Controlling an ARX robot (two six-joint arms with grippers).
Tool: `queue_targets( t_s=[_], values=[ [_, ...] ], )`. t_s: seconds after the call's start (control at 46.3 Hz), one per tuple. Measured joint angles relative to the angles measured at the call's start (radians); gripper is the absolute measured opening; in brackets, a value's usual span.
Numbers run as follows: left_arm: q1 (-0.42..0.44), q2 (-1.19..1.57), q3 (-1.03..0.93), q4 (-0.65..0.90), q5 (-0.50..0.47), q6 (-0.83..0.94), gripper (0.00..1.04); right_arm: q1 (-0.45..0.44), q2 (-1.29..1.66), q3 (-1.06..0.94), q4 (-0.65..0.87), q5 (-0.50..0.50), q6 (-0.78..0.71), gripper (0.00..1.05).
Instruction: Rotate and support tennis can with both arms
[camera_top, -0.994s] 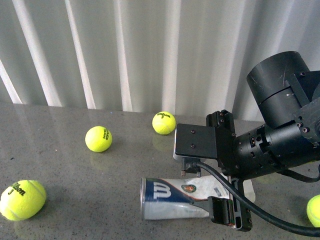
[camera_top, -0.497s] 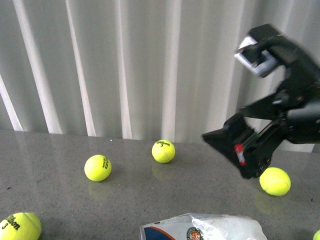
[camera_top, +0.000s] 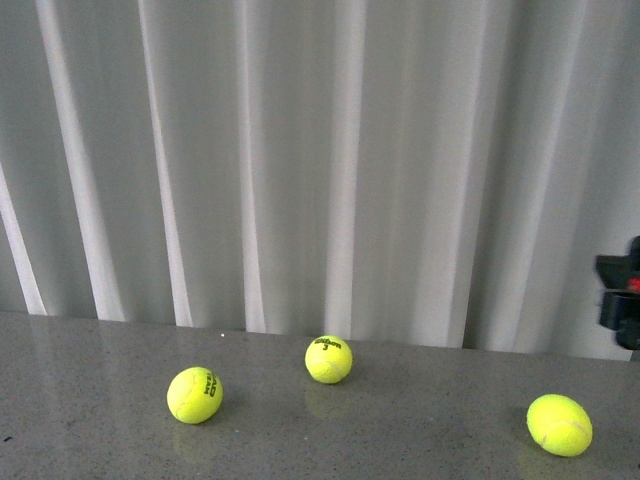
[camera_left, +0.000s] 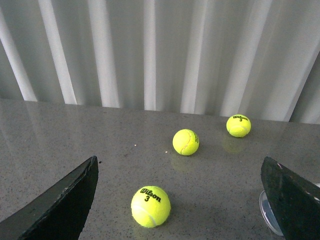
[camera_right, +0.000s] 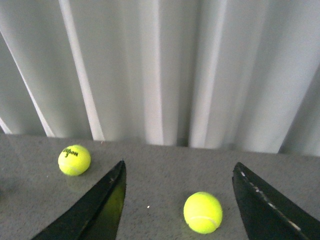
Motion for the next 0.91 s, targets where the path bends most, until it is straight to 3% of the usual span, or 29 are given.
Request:
queue_targets(
  t_s=[0.086, 0.324, 0.627, 0.8, 0.908],
  values=[
    [0.0, 0.0, 0.0, 0.0, 0.003, 0.0, 0.98, -0.029, -0.086, -0.091, 0.036, -0.013, -0.015, 0.42],
    [0.0, 0.0, 0.0, 0.0, 0.002, 0.0, 0.98, -0.065, -0.237, -0.24, 0.024, -0.061, -0.026, 0.03],
    [0.0, 0.0, 0.0, 0.0, 0.002, 0.0, 0.98, -0.151, -0.426, -0.349, -0.06, -0.137, -0.026, 0.03],
    [0.0, 0.0, 0.0, 0.0, 0.003, 0.0, 0.98, -0.154, -0.485, -0.41, -0.046, -0.14, -0.026, 0.03],
    [0.0, 0.0, 0.0, 0.0, 0.002, 0.0, 0.98, -0.154, -0.57, -0.441, -0.119, -0.14, -0.026, 0.03]
  ],
)
